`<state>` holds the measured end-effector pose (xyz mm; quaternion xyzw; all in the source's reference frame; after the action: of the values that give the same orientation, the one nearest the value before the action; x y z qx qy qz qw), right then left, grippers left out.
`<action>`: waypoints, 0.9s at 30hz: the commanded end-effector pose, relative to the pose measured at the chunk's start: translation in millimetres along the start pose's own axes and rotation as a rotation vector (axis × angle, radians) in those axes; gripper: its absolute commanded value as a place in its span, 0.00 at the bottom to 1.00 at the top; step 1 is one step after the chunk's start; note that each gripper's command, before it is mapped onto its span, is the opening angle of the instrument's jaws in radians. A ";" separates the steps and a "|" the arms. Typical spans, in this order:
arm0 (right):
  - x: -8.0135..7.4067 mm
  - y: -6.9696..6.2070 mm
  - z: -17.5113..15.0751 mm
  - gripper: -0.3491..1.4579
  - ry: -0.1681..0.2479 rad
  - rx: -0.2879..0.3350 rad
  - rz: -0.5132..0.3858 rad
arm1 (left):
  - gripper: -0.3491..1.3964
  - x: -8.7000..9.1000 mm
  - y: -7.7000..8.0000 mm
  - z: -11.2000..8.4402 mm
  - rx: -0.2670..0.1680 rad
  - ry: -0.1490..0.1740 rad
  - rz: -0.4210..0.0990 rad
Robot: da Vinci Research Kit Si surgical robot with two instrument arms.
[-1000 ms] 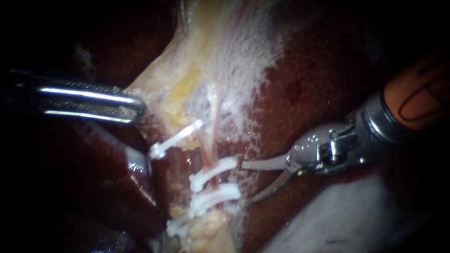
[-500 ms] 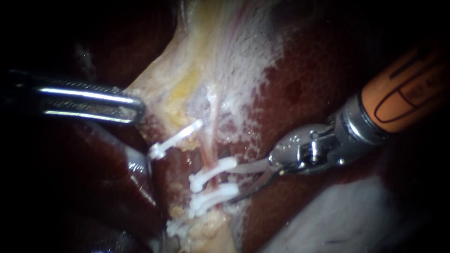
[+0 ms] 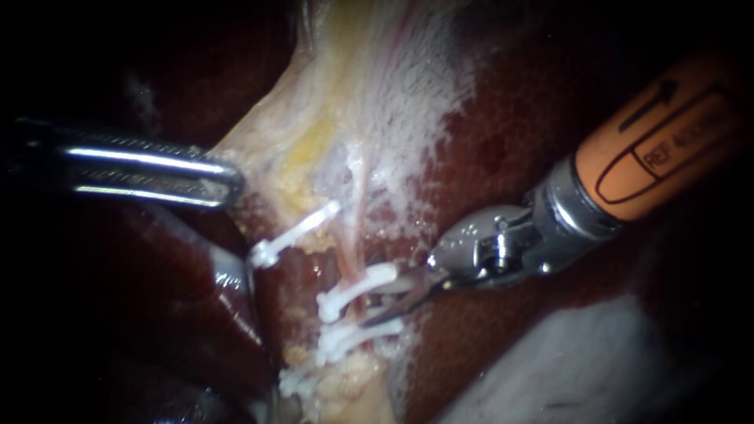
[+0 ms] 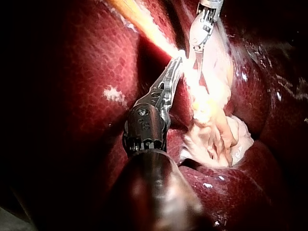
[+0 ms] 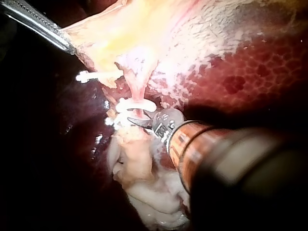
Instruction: Go to the cutting position right tube
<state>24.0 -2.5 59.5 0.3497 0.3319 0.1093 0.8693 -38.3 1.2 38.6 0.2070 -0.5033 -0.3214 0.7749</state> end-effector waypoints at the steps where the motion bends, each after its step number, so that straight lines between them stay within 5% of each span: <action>1: 0.0 0.0 0.2 0.32 -0.002 0.001 -0.002 | 0.00 0.0 0.0 0.0 0.000 0.000 0.000; 27: 1.4 0.6 1.5 0.30 0.047 0.019 0.007 | 0.00 0.0 -0.1 0.2 -0.001 0.000 0.000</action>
<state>26.1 -2.2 59.9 0.3568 0.3524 0.1174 0.8572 -38.5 1.2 38.6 0.2064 -0.5032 -0.3218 0.7750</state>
